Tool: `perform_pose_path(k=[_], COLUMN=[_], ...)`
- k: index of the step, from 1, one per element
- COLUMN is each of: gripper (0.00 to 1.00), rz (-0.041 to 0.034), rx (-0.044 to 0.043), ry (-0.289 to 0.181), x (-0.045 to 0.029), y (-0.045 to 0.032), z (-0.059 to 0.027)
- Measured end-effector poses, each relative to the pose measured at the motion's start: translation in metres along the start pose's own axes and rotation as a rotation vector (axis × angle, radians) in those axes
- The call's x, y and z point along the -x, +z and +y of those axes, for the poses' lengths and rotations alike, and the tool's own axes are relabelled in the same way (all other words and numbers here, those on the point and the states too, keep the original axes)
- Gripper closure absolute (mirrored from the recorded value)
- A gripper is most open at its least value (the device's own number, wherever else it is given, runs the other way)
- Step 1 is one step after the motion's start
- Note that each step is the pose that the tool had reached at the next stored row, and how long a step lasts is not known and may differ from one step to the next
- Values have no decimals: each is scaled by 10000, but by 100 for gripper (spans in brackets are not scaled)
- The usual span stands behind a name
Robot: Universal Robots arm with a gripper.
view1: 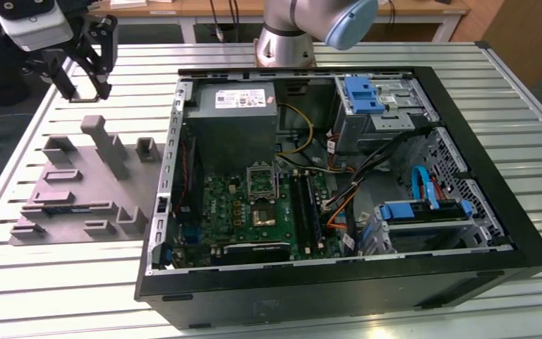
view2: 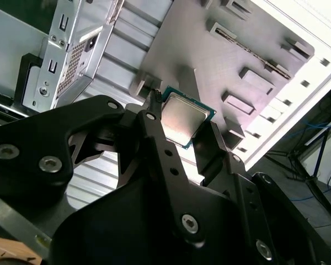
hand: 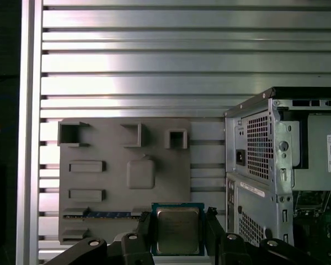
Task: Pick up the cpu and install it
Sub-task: 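Pick up the cpu and move it towards the insertion slot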
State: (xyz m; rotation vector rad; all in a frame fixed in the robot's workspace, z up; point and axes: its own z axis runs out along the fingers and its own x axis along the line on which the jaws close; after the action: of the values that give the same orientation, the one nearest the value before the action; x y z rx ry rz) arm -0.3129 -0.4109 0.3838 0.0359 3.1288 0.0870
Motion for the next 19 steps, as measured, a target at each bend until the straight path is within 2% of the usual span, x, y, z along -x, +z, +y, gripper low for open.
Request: perform_pose_path(k=[19], gripper=[53], rz=[-1], rx=[1], ry=[0], x=[90], y=[2], z=[2])
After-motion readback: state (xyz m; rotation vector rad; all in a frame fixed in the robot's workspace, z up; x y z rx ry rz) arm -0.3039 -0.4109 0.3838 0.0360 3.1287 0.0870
